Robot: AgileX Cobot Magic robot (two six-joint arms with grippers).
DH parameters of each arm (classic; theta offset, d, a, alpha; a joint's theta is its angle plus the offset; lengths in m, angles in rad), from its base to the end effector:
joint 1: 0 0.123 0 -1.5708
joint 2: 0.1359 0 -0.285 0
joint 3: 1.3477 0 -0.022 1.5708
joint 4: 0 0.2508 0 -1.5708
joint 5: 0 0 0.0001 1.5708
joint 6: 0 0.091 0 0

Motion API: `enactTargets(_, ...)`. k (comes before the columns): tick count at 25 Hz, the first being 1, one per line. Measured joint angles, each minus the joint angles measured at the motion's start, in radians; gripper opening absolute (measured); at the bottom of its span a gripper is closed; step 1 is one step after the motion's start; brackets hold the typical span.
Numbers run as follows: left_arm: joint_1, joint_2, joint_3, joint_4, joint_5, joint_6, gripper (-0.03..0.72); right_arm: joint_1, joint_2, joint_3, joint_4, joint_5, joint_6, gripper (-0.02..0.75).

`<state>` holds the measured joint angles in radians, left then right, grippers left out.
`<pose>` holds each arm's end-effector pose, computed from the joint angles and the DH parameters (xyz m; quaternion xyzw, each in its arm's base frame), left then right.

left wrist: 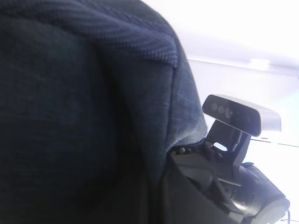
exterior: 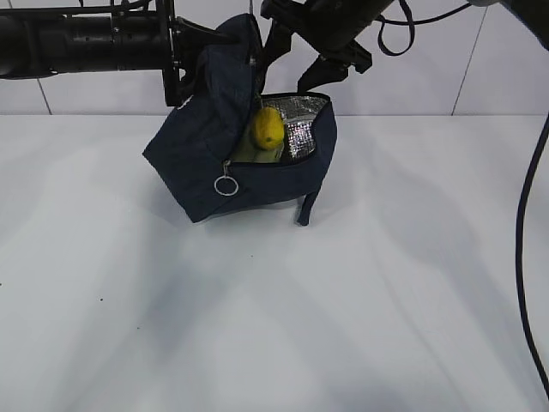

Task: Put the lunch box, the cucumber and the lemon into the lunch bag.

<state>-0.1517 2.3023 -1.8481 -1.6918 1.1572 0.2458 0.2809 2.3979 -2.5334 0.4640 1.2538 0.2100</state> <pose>0.4788 -0.1569 0.2342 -0.1483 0.7061 -0.6908 0.0480 0.4873 0.1809 0.2934 -0.0224 0.9378 0.2858 0.1959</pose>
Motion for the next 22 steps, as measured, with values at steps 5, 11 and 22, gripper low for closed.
enactTargets(5,0.0,0.0,0.0,0.0,-0.002,0.0,-0.009,0.0,0.007,0.0,0.019,0.0,0.0,0.566)
enactTargets(11,0.002,0.0,0.0,0.0,-0.002,0.001,-0.009,0.0,0.011,0.0,0.024,0.0,0.0,0.566)
enactTargets(22,0.063,0.0,0.0,0.151,0.009,0.002,-0.009,-0.025,0.011,-0.012,0.016,0.0,-0.07,0.566)
